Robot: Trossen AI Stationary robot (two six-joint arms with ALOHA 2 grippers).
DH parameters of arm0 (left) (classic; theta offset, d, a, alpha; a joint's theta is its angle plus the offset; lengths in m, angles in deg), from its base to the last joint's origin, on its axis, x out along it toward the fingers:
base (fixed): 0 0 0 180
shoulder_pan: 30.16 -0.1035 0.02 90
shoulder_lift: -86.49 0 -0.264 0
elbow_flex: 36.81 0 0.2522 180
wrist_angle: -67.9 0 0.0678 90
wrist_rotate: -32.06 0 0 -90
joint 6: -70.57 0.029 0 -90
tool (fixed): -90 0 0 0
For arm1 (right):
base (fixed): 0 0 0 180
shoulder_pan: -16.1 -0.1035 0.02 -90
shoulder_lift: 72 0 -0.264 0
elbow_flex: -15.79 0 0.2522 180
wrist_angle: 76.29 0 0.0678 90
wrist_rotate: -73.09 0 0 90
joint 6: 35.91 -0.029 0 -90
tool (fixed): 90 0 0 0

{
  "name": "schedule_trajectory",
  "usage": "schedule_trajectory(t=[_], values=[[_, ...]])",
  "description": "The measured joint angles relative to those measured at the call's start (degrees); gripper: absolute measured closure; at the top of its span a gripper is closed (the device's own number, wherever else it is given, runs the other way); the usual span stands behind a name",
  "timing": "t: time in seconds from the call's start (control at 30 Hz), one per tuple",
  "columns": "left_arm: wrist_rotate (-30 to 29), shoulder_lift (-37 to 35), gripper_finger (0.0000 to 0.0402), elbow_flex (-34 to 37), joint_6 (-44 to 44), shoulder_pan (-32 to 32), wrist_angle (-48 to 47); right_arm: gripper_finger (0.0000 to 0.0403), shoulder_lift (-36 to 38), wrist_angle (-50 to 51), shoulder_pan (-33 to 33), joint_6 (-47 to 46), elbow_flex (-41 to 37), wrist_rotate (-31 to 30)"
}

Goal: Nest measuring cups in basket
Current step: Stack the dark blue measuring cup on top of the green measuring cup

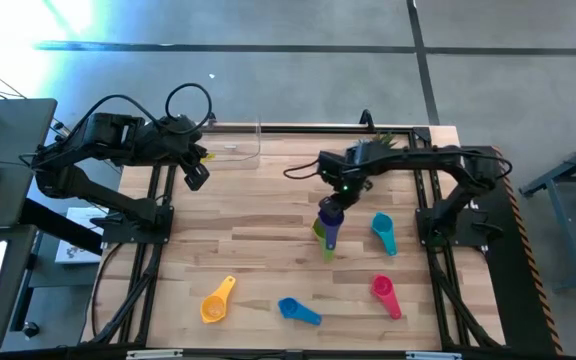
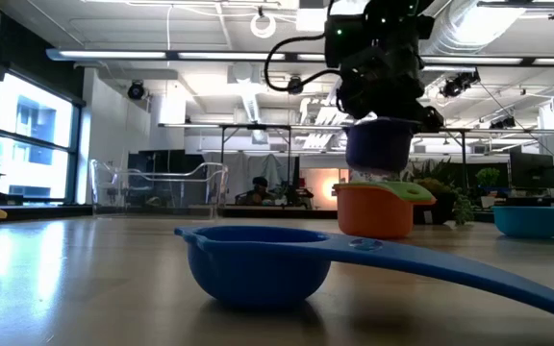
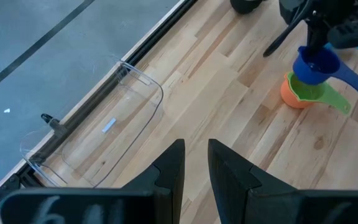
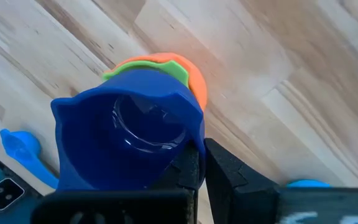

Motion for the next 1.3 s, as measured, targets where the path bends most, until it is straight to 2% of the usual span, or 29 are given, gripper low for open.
schedule_trajectory(t=[0.53,0.97,1.1,1.3], values=[[0.0,0.0,0.0339,0.0,0.0,0.0,0.0,0.0398,-5.0,-2.7,-1.7,-0.5,0.0,2.0],[0.0,0.0,0.0339,0.0,0.0,0.0,-0.2,0.0398,-5.1,-3.1,-1.9,-1.1,0.0,-1.1],[0.0,0.0,0.0339,0.0,0.0,0.0,-0.2,0.0382,-5.1,-3.1,-1.9,0.6,0.0,-1.2],[0.0,0.0,0.0339,0.0,0.0,0.0,-0.2,0.0336,-5.1,-4.3,-1.9,1.5,0.0,-1.2]])
